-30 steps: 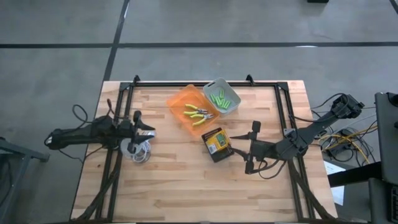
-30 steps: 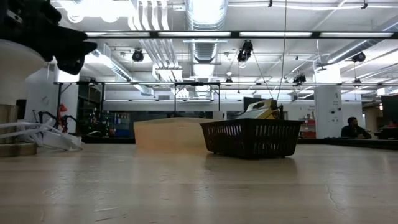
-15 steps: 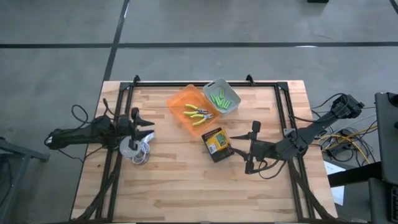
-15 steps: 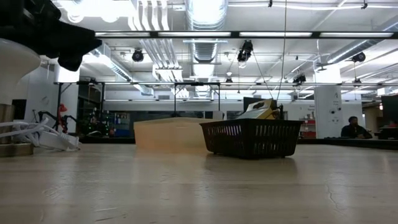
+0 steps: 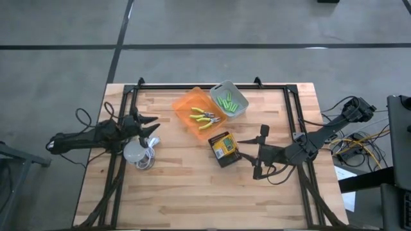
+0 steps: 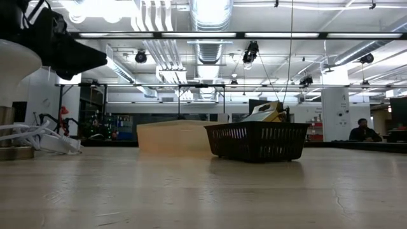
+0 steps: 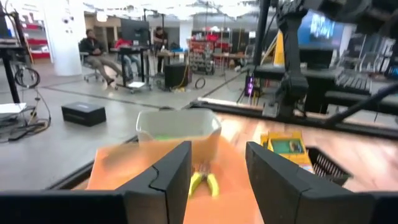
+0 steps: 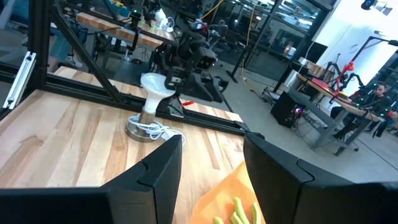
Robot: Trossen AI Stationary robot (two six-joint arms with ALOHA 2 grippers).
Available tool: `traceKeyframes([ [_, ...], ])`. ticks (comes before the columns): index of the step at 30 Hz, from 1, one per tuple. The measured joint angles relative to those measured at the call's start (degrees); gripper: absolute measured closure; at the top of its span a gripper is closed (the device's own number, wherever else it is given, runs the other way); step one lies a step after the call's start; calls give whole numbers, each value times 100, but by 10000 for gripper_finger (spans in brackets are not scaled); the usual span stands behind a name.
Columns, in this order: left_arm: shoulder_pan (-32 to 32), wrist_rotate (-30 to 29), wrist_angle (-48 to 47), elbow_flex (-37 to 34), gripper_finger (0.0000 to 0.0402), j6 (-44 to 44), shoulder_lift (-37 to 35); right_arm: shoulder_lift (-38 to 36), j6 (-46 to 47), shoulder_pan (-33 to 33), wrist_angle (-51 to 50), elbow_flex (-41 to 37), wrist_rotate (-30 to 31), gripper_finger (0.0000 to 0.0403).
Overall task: Pick & Place School Supplies
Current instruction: Return to Home Position
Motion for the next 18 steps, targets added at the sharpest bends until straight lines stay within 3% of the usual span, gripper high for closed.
traceKeyframes([
  [11,1,6,-19,-189,243,-454,68,0,0,0,2,0,0,234],
  [18,1,853,-57,-207,243,-610,76,0,0,0,2,0,0,234],
])
